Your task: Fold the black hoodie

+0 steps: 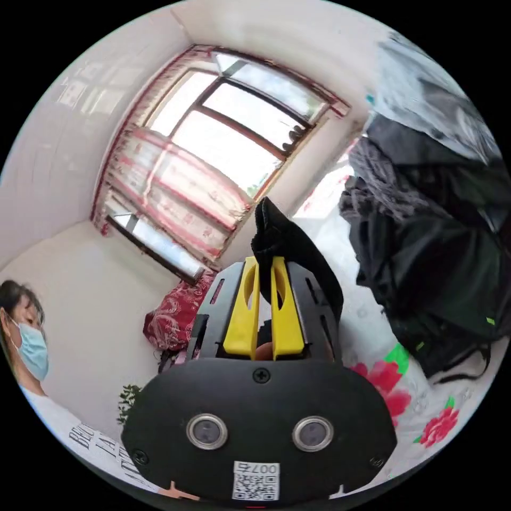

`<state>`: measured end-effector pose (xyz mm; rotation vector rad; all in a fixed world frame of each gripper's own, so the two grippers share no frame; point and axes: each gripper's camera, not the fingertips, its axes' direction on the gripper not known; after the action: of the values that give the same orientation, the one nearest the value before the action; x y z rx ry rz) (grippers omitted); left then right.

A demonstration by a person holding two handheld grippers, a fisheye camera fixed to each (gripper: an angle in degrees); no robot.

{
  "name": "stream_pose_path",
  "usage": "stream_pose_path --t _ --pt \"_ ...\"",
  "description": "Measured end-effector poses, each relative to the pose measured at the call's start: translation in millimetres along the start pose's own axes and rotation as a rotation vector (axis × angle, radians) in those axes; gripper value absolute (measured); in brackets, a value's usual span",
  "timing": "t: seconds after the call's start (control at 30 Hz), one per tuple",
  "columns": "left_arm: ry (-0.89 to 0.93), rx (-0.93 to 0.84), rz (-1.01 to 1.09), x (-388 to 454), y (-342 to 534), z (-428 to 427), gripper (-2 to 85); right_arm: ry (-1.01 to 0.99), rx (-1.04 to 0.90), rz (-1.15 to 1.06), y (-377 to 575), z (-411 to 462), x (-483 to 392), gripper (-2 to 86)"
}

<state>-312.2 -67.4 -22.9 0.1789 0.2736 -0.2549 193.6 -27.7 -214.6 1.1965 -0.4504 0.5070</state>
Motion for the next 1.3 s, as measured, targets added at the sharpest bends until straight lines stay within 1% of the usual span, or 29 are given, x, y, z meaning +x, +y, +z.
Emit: stream_pose_path --t 0.03,0.07,0.13,0.17,0.23,0.27,0.3,0.33,0.37,0.43,0.5,0.53,0.6,0.67,0.73,0.77,0.8,0.83,0.87,0.93,0.97,1.0,1.07,1.1,1.13,1.17,1.2,1.27,1.3 --pt "0.007 0.006 -0.005 -1 0 -1 -0.9 -0.063 -0.041 -0.162 -11 22 -50 1.8" --pt "0.009 0.008 -0.008 -1 -1 -2 -0.9 -0.090 -0.063 -0.243 -12 33 -75 1.8" --pt "0.018 0.022 -0.022 -3 0 -5 -0.9 -0.194 -0.165 -0.526 8 73 -164 2.2" --pt "0.022 0.024 -0.027 -4 0 -5 -0.8 -0.221 -0.198 -0.583 18 83 -182 2.3" --pt "0.031 0.030 -0.041 -8 3 -8 -0.7 -0.309 -0.342 -0.749 82 122 -241 2.9" --pt "0.031 0.030 -0.044 -10 3 -9 -0.6 -0.328 -0.384 -0.780 102 132 -251 3.1" --pt "0.031 0.029 -0.050 -14 5 -10 -0.5 -0.360 -0.475 -0.819 146 151 -267 3.5" --pt "0.033 0.025 -0.054 -18 7 -10 -0.2 -0.386 -0.579 -0.821 195 170 -277 4.1" --pt "0.034 0.022 -0.055 -20 8 -10 0.0 -0.404 -0.640 -0.811 220 179 -279 4.4" --pt "0.036 -0.007 -0.069 -31 13 -6 1.4 -0.452 -0.965 -0.757 326 214 -280 6.0" --pt "0.037 -0.027 -0.078 -38 16 -4 2.9 -0.441 -1.206 -0.709 392 226 -274 7.0" --pt "0.044 -0.044 -0.082 -43 18 -3 3.8 -0.432 -1.297 -0.681 420 225 -269 7.6" --pt "0.069 -0.068 -0.077 -47 22 -3 4.9 -0.394 -1.342 -0.651 436 214 -259 8.2" --pt "0.107 -0.094 -0.052 -49 28 -4 6.3 -0.311 -1.335 -0.621 429 202 -242 8.8" --pt "0.163 -0.132 -0.003 -50 40 -6 8.1 -0.110 -1.299 -0.555 401 180 -204 9.5" --pt "0.173 -0.149 0.007 -50 44 -6 8.5 -0.057 -1.292 -0.521 392 173 -192 9.7" --pt "0.178 -0.182 0.024 -50 51 -6 9.3 0.049 -1.275 -0.441 376 156 -166 10.0" --pt "0.163 -0.218 0.044 -50 58 -6 9.9 0.170 -1.254 -0.354 361 134 -138 10.4" --pt "0.153 -0.236 0.056 -49 62 -6 10.1 0.226 -1.247 -0.315 355 123 -125 10.5" --pt "0.090 -0.311 0.099 -44 73 -1 10.9 0.413 -1.243 -0.188 344 77 -83 10.8" --pt "0.081 -0.324 0.107 -42 75 1 11.1 0.444 -1.242 -0.167 344 67 -77 10.9" --pt "0.061 -0.297 0.127 -36 76 -1 11.5 0.471 -1.258 -0.127 348 51 -67 10.8" --pt "0.002 -0.307 0.149 -27 75 2 11.5 0.443 -1.311 -0.070 360 38 -61 10.6" --pt "-0.055 -0.320 0.171 -22 73 3 10.8 0.433 -1.266 -0.090 363 32 -67 10.3" --pt "-0.122 -0.332 0.214 -16 72 5 9.6 0.397 -1.295 -0.111 368 33 -73 9.9" --pt "-0.141 -0.337 0.248 -14 72 5 8.6 0.361 -1.335 -0.110 371 36 -75 9.5" --pt "-0.105 -0.350 0.300 -11 71 6 6.4 0.329 -1.382 -0.101 376 41 -79 8.8" --pt "-0.060 -0.367 0.269 -16 67 8 2.4 0.304 -1.385 -0.154 376 44 -89 7.7" --pt "0.004 -0.378 0.240 -25 63 9 1.4 0.283 -1.403 -0.191 377 45 -92 6.7"
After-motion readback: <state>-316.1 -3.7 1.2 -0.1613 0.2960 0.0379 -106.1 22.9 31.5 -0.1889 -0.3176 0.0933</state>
